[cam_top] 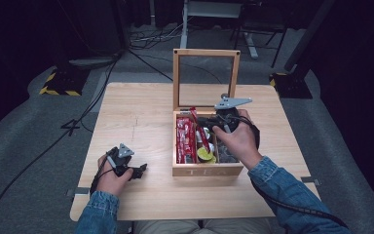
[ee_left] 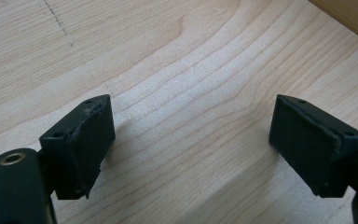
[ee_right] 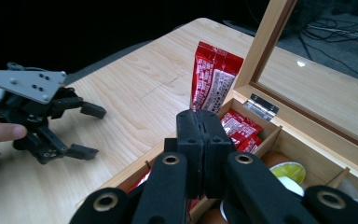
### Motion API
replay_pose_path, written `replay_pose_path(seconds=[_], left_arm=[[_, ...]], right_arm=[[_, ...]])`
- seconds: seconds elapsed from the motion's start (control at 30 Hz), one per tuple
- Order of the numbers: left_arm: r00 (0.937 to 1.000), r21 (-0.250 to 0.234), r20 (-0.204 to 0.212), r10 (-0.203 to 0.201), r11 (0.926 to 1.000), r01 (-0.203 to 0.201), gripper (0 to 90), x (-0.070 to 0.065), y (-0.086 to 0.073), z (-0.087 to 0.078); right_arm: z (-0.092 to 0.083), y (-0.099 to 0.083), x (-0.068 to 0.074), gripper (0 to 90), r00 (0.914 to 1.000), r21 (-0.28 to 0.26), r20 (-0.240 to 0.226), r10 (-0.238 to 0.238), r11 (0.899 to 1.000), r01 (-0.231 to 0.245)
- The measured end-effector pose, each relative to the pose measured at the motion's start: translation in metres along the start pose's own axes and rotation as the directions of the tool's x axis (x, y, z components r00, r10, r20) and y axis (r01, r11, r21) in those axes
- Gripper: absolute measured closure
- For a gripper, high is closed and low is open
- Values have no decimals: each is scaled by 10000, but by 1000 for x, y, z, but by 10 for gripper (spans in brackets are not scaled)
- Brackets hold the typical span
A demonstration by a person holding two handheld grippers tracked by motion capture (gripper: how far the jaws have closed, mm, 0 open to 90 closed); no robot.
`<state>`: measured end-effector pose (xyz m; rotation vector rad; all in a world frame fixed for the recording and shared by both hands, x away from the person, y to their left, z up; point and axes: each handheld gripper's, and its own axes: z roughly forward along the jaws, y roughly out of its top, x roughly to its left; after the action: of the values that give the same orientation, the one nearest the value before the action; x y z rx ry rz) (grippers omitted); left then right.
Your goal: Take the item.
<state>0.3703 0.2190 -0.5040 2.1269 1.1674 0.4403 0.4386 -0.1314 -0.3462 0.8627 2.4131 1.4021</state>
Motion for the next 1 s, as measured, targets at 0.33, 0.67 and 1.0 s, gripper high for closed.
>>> replay_pose_path(seconds=[0.33, 0.67, 1.0], left_arm=[[10000, 7, 47, -3, 10000, 3, 117, 1, 1, 1], [10000, 73, 42, 21, 10000, -21, 116, 1, 1, 1], [10000, 88, 32, 44, 10000, -45, 116, 1, 1, 1]], right_arm=[[-35, -3, -12, 889, 9998, -339, 187, 93, 9994, -87], [-72, -11, -36, 889, 9961, -497, 868, 174, 9987, -131], [-113, -27, -66, 889, 9858, -924, 1601, 502, 9951, -357]])
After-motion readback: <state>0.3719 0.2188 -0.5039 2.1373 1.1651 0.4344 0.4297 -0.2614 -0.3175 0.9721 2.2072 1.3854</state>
